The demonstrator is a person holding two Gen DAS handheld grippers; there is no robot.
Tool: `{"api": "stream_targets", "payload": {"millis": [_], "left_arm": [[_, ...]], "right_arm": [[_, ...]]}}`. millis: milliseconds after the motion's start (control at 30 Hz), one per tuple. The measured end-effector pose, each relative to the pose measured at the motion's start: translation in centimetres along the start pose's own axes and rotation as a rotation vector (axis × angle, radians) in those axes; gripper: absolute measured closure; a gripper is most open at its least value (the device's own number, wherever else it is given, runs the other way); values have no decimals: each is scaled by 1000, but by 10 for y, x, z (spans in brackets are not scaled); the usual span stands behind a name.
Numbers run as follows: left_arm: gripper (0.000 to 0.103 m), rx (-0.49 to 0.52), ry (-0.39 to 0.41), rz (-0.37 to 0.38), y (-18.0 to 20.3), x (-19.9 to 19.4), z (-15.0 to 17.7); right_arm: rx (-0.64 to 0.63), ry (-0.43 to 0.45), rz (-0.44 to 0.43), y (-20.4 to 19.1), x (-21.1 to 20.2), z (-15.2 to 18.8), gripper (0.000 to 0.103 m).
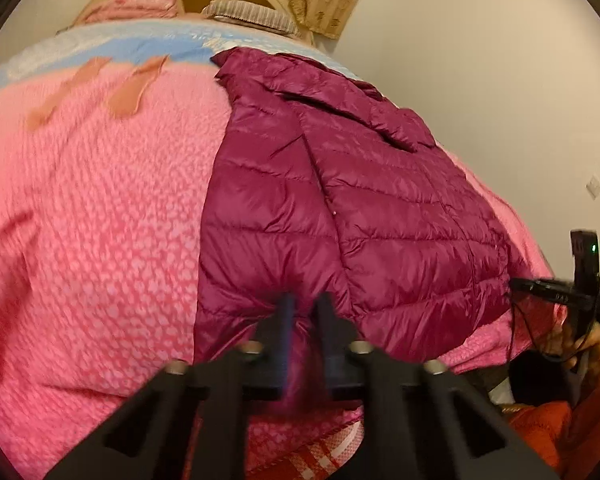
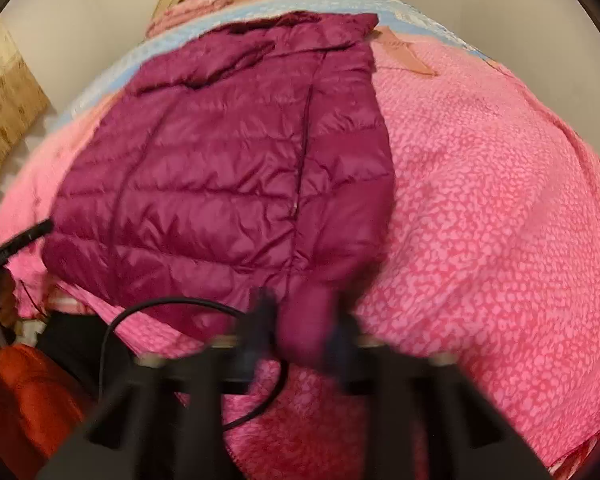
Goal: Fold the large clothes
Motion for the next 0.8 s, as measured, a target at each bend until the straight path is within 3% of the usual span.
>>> {"api": "stream_targets", "payload": {"millis": [100, 300, 400, 533, 667, 800], "left_arm": [[103, -11, 25, 27, 7, -6, -9], [103, 69, 182, 100, 46, -42, -77], [103, 138, 230, 66, 56, -58, -109], [103, 191, 233, -20, 49, -70, -129], [103, 153, 203, -72, 25, -78, -134], [103, 96, 242, -107, -5, -95, -144]], "right_arm": [[84, 12, -88, 5, -8, -6, 90], [192, 106, -241, 13, -45, -39, 91], [237, 163, -322, 13, -64, -65, 91], [263, 230, -384, 10, -86, -103, 91], [263, 285, -392, 12, -99, -140, 91], [277, 320, -387, 19, -104, -178, 91]]}}
Point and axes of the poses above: each gripper's, at about its wrist camera, not at the fingertips, and x roughly the way its jaws point, y to its right, z to its underside, the point moved 9 cm from there along x, roughly the way its jaws point, and after that the axes turned 15 degrees about z, right-handed, at the moved point
